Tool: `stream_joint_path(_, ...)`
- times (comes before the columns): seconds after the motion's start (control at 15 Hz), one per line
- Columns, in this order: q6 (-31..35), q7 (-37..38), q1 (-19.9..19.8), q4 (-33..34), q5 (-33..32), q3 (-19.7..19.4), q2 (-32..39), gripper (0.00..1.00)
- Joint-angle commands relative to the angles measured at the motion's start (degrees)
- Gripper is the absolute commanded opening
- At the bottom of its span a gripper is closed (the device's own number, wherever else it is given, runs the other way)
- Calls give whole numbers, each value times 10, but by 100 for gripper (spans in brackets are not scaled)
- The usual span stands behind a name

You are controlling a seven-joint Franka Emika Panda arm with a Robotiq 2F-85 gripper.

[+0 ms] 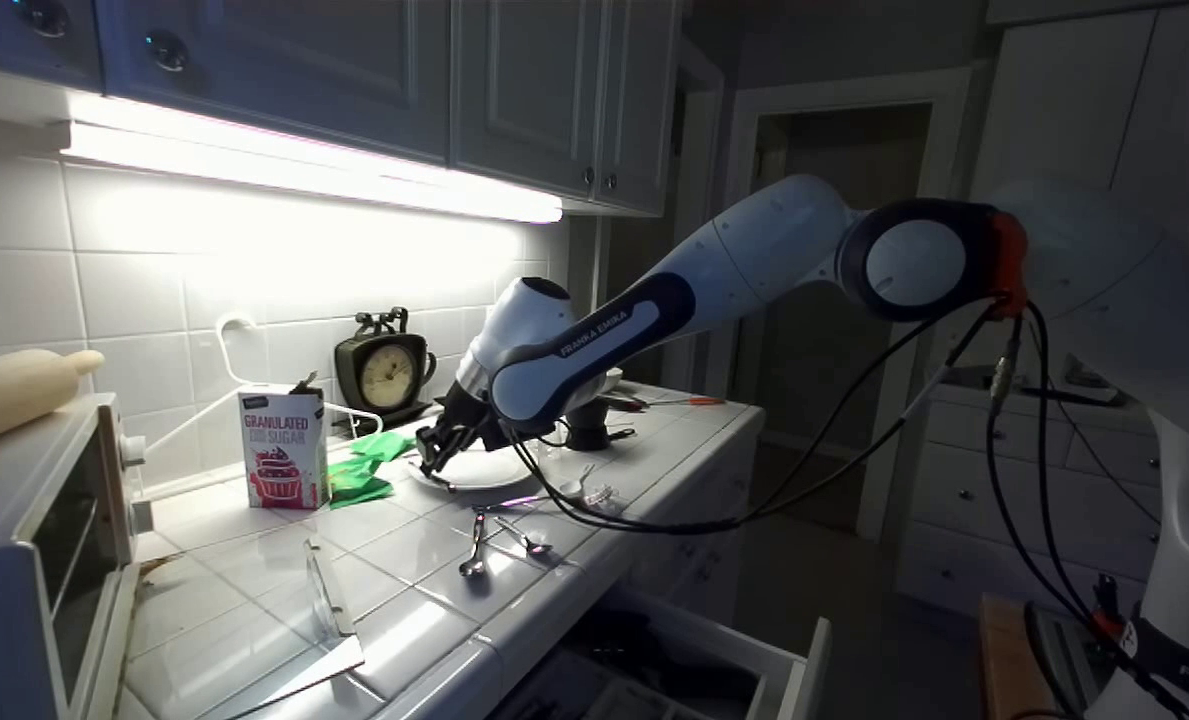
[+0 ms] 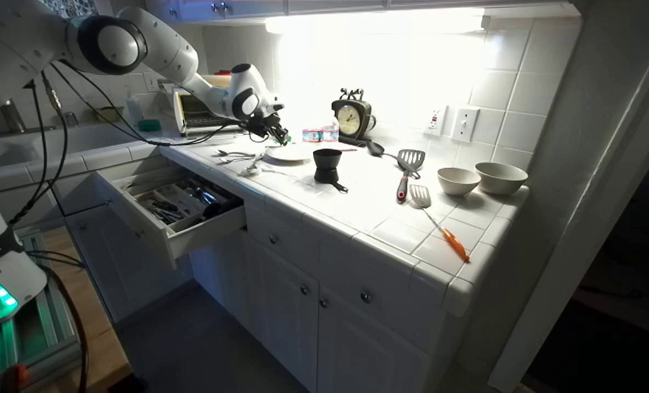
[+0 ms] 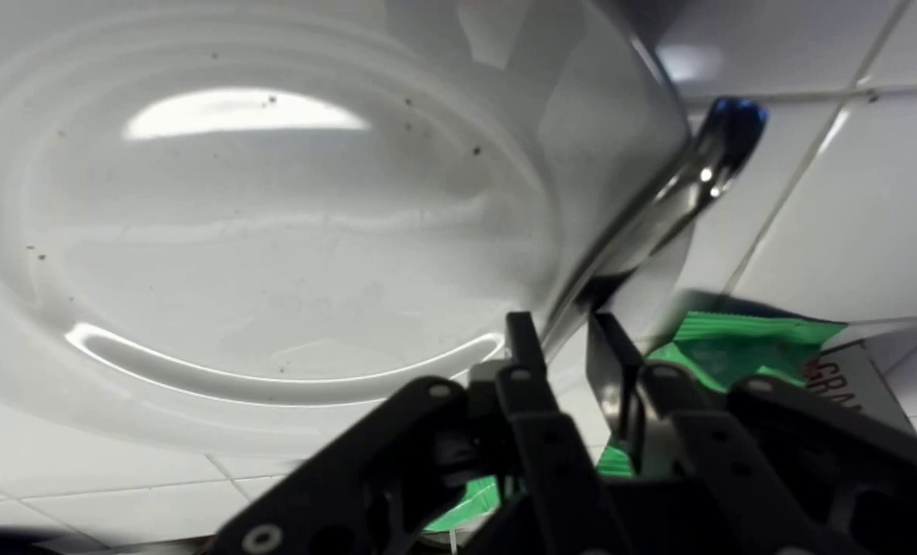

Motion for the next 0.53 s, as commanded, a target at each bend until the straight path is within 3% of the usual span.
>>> stream_joint_path(0.0, -24, 21, 9, -2, -5, -8, -14, 55)
stream_joint_path(0.47, -87, 70, 50, -36, -28, -52, -61, 100)
